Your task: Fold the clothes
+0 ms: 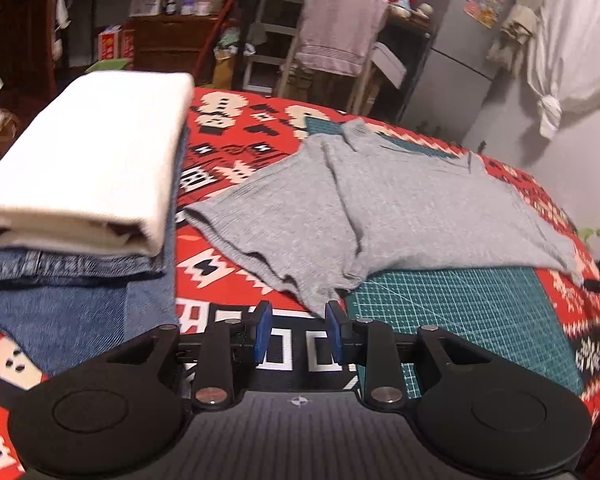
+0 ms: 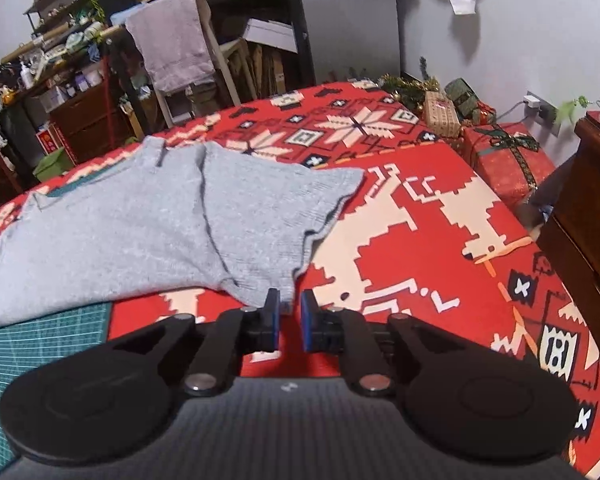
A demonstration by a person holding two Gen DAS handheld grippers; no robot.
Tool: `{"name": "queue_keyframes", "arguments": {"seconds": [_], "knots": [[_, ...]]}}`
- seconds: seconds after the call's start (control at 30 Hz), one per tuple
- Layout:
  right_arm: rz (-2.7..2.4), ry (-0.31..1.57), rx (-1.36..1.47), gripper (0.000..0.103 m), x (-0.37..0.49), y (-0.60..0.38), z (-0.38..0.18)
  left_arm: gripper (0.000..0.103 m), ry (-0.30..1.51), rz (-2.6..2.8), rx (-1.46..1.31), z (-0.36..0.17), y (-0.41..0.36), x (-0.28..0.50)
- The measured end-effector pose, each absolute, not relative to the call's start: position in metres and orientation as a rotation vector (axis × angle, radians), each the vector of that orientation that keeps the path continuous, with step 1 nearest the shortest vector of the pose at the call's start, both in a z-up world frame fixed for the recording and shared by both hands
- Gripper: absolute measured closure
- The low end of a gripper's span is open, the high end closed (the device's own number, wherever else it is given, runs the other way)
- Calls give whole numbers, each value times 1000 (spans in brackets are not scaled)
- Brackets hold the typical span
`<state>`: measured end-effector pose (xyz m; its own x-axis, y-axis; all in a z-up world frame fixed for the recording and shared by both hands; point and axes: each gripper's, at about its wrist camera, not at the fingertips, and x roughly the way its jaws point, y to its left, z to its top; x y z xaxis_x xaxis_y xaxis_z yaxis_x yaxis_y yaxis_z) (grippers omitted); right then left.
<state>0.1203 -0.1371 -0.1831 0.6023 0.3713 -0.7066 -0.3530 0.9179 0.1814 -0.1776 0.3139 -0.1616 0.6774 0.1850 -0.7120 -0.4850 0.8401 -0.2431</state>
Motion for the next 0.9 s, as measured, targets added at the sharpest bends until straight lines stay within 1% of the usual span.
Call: {"name": "queue_keyframes", "arguments": {"seconds": [0.1,0.17,0.23,0.4,0.6,0.63,0.7,0.8,0.83,0.87,0.9], "knots": [[434,806,19,83,111,-135,-177,74,731,425,-486,-166,320,-176],[442,794,13,83,106,-133,-174,72,721,442,-509,-168,323,-173],[447,786,15,82,103,-133,-172,66,711,461,-518,-171,324,-168],[456,779,28,78,97,-132,-167,66,683,510,-548,-177,328,-155],[458,780,36,77,96,-133,-168,68,635,588,-568,-176,336,-148],[459,781,37,77,97,-133,-169,75,631,596,-586,-177,339,-147],[460,784,39,77,98,-133,-170,83,625,600,-614,-179,343,-145],[457,789,47,77,100,-134,-172,84,630,601,-608,-179,344,-141],[456,791,49,77,100,-134,-173,87,636,605,-602,-179,343,-140],[455,793,50,77,101,-134,-174,91,641,606,-602,-179,343,-140],[455,795,50,77,101,-134,-175,101,645,604,-608,-179,343,-139]]}}
